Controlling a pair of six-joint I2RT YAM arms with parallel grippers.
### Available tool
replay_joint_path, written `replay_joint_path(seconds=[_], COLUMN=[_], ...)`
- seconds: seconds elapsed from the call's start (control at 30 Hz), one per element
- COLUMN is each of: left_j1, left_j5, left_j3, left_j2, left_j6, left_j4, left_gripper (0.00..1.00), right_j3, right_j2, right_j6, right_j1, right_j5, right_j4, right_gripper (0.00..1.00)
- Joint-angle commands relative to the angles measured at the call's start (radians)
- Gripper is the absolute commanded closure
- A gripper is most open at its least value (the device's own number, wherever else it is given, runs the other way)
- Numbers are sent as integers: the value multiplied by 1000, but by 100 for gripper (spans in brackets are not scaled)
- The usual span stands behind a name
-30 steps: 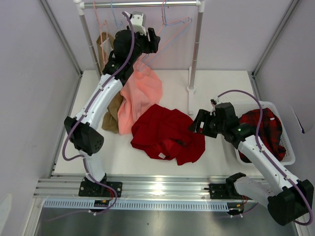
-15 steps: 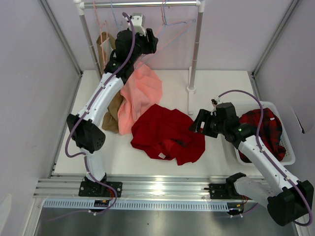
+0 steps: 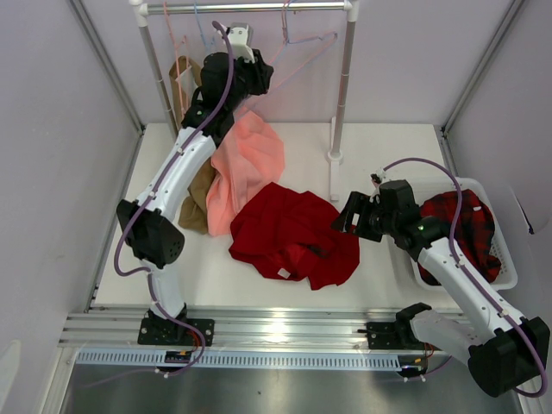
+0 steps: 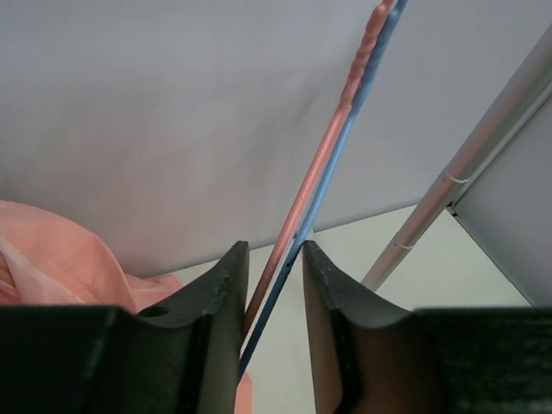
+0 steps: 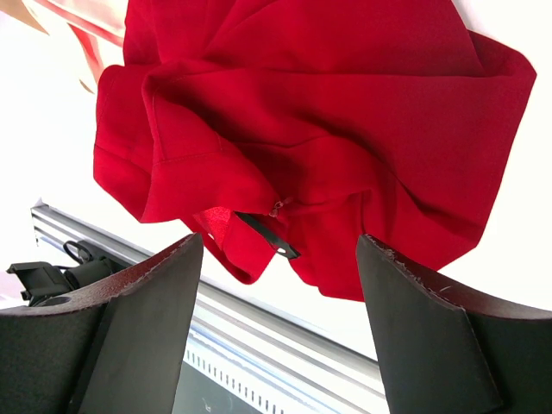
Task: Place the skirt on the hanger
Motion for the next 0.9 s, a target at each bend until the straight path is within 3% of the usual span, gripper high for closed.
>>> replay_joint_path(seconds=[0.0,0.23,0.47,0.53,0.6,0.67,0.7,0.87], left_j1=[10,8,-7,-25,-33,-35,-35,-33], left_j5=[43,92,189,210,183,167,158,68], left_j3=[23,-32,-43,-16,-16,-68,-78,-167], left_j2=[-40,-79,-86,-78,-87,-110,-136,-204], left_j6=[-17,-43,-57,-39,-22,-25,-25,-20], left_j4=[37,59,68,39,36,74,89,175], left_gripper=[69,98,100,93,69,62,50,39], right_j3=[0,-7,-6,-4,-6,-6,-6,-8], right_j2=[-21,-23,-21,-18,-21,-24,-27,-24], right_j6=[-14,-13,-11,-10,-10,-11,-11,-10], right_j1=[-5,-7,-8,-8,-8,-8,-8,-10], right_j5=[-6,-9,-12,-11,-12,-11,-9,-11], right_j4=[0,0,6,6,4,1,0,1], right_gripper=[22,22,22,22,22,22,22,22])
